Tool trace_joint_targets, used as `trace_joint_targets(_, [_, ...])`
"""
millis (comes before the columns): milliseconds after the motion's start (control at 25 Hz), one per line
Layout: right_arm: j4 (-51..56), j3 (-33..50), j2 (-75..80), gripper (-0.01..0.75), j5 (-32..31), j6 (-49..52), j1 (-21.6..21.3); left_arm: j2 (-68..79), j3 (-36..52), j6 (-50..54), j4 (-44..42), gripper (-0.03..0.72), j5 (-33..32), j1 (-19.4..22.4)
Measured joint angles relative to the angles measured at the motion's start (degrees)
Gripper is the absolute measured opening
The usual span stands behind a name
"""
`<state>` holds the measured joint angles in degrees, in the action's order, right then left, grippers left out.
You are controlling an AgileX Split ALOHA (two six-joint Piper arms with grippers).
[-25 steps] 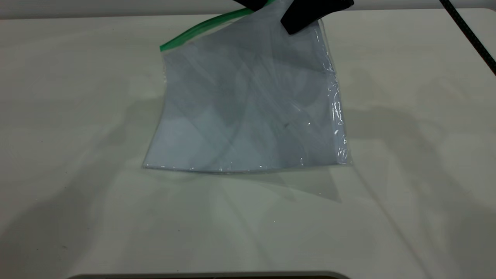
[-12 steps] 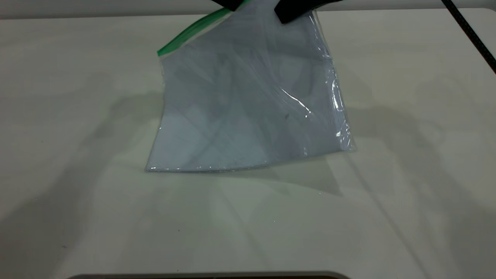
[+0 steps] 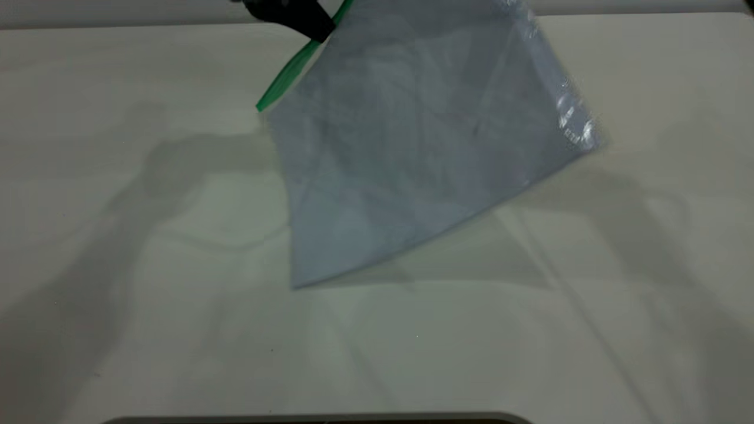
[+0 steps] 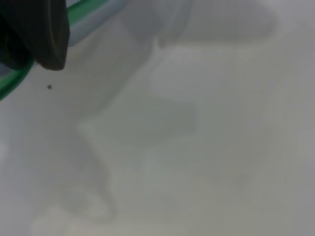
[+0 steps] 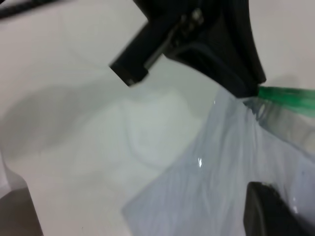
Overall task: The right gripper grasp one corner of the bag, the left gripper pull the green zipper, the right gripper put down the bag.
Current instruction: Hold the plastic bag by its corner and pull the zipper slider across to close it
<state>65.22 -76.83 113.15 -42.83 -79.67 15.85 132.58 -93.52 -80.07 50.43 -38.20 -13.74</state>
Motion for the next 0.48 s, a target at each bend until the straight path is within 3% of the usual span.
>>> trace_joint_targets(480, [-0.16, 0.06, -3.82, 0.036, -0.24, -0.29, -0.05, 5.44, -0.13, -1.44, -1.87, 0.076, 5.66, 2.55])
